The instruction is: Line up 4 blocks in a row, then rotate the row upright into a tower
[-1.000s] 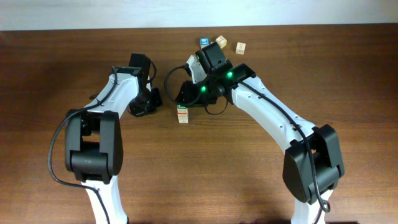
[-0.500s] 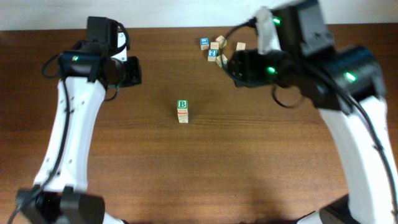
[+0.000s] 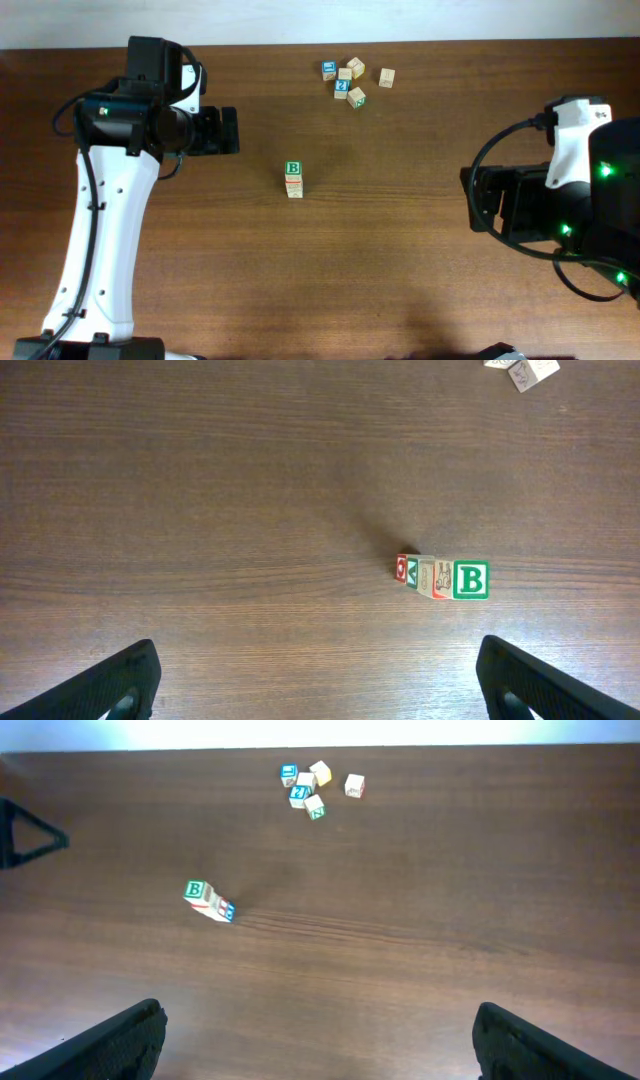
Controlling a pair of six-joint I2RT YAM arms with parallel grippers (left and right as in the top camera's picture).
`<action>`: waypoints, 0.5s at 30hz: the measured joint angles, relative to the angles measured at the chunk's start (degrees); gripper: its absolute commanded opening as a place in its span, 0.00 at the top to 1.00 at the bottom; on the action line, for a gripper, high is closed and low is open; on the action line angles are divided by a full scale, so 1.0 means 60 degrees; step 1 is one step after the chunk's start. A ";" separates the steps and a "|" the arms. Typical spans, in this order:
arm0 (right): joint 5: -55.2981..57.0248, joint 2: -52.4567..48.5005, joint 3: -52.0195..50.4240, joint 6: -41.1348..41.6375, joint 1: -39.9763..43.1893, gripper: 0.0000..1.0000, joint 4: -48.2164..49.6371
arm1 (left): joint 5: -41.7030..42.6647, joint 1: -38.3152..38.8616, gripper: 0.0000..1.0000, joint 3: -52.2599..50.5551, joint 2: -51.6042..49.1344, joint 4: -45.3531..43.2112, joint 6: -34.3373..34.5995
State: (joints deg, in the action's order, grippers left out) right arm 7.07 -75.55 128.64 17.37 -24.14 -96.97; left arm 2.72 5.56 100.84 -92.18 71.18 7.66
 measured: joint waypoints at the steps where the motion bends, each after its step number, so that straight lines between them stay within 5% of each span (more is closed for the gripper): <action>1: 0.0047 -0.0040 -0.0029 -0.0117 0.0000 0.02 0.0000 | 0.0000 0.0000 0.01 0.0000 0.0000 0.0000 0.0000; 4: 0.0597 -0.0127 -0.0080 -0.0521 0.0000 0.02 0.0062 | 0.0000 0.0000 0.01 0.0000 0.0000 0.0000 0.0000; 7: 0.0444 0.0404 -0.1432 -0.2248 0.0922 0.02 0.2528 | -0.0007 0.0000 0.01 0.0000 0.0000 -0.0004 0.0000; 10: -0.0958 0.2415 -0.5424 -0.4076 0.2889 0.02 0.6386 | -0.0029 0.0000 0.01 0.0000 0.0000 -0.0004 -0.0029; 11: -0.1610 0.4408 -0.8867 -0.4663 0.3697 0.02 0.9293 | -0.0036 0.0000 0.01 0.0000 0.0000 0.0015 -0.0033; 15: -0.2455 0.8211 -1.4888 -0.4983 0.4605 0.02 1.2994 | -0.0033 0.0000 0.01 0.0018 0.0004 0.0025 -0.0033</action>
State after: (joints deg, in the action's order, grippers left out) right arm -7.66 -26.28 39.31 -12.53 3.49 -19.00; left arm 2.52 5.56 100.95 -92.16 71.33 7.46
